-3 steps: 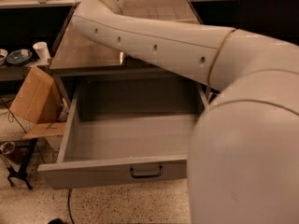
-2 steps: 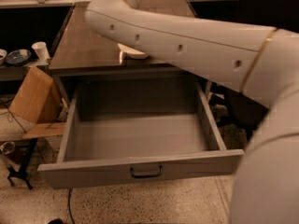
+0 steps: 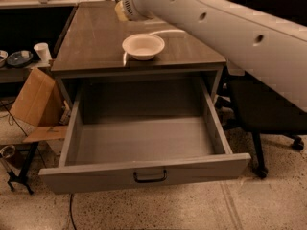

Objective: Place redbull can into top drawer

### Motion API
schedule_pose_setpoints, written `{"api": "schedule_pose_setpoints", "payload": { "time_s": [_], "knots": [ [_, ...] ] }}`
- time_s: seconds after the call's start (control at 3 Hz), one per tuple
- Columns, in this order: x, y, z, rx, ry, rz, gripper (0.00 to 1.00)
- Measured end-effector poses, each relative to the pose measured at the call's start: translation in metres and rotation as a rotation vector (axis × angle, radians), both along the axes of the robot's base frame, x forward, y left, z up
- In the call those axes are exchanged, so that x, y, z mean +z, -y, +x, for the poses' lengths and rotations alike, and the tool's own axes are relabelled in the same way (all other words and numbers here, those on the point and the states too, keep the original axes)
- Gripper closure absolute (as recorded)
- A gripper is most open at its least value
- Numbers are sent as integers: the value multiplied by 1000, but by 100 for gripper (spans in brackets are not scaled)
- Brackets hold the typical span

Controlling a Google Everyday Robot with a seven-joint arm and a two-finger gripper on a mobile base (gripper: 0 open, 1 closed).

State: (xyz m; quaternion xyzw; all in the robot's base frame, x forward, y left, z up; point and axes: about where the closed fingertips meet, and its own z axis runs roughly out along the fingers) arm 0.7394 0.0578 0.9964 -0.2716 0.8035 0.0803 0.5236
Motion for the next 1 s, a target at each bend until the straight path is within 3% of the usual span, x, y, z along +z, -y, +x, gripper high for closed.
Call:
{"api": "schedule_pose_setpoints", "payload": {
  "time_s": [0.33, 0.67, 1.0],
  "knots": [
    [-33, 34, -43, 95, -195, 44, 100],
    [-35, 38, -57, 119, -222, 39, 100],
    [-39, 30, -55, 143, -233, 43, 100]
  ]
}}
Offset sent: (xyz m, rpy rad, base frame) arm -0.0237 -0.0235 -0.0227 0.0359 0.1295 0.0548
